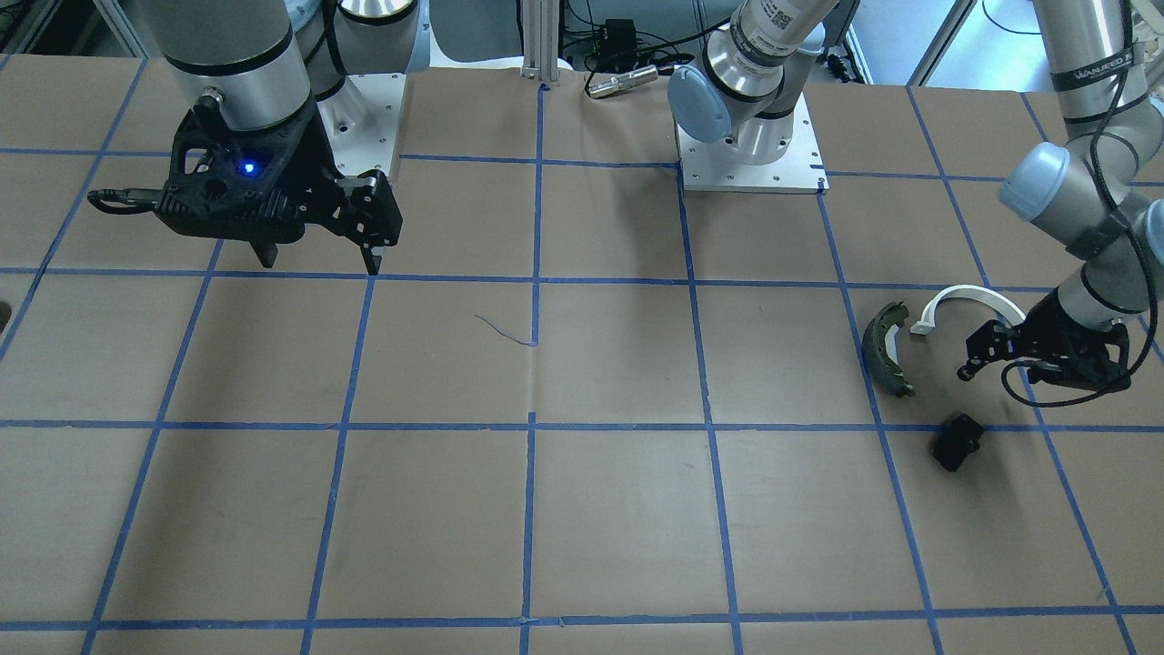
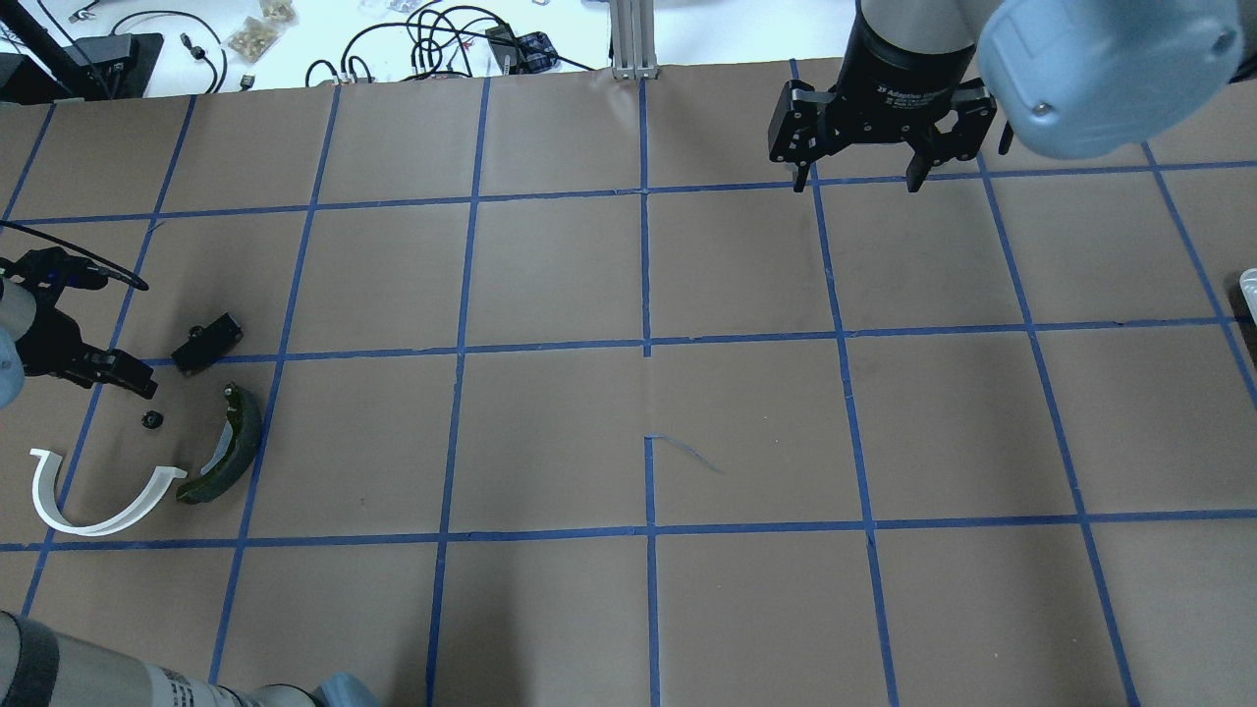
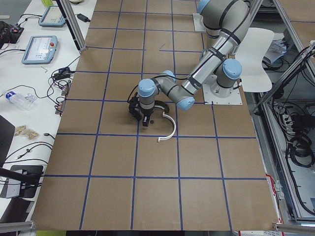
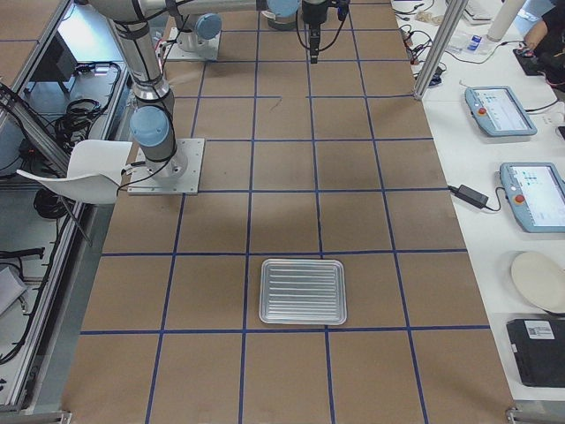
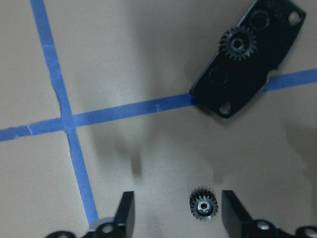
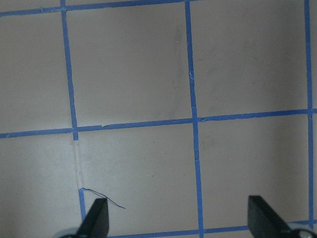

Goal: Place bearing gear from tray to pile

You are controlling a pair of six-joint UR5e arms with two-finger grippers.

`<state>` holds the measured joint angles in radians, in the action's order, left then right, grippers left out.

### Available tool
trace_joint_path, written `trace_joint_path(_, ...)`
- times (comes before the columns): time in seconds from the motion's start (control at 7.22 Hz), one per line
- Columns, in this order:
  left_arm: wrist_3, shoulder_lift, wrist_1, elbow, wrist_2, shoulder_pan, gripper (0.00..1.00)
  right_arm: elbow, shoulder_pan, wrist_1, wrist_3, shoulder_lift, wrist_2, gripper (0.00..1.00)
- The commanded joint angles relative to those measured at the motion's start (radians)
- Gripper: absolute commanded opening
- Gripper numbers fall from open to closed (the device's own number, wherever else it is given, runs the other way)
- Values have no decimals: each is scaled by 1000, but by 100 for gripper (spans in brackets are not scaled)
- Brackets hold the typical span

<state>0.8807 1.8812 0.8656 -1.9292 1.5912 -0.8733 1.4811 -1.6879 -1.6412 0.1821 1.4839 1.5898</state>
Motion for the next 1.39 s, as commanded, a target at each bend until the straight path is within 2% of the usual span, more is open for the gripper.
trace_joint_path(0.0, -174, -112, 132, 34, -13, -131, 100, 1, 0, -2, -15, -7, 7, 100)
trace_joint_path(0.42, -643, -214, 474, 238, -8, -449, 100, -1, 0, -12, -10, -8, 9, 100)
trace_joint_path(0.69, -916, -211, 696, 452, 6, -654, 100, 1, 0, -25, -12, -10, 9, 100)
trace_joint_path(0.83, -936, -238, 761, 498, 10, -717, 100, 1, 0, -26, -13, -11, 9, 100)
trace_joint_path(0.97, -942, -264, 783, 506, 33, -723, 100, 1, 0, -28, -15, -11, 10, 100)
trace_joint_path(1.25, -925, -309, 764, 426, 35, -724, 100, -2, 0, -26, -15, -11, 10, 100)
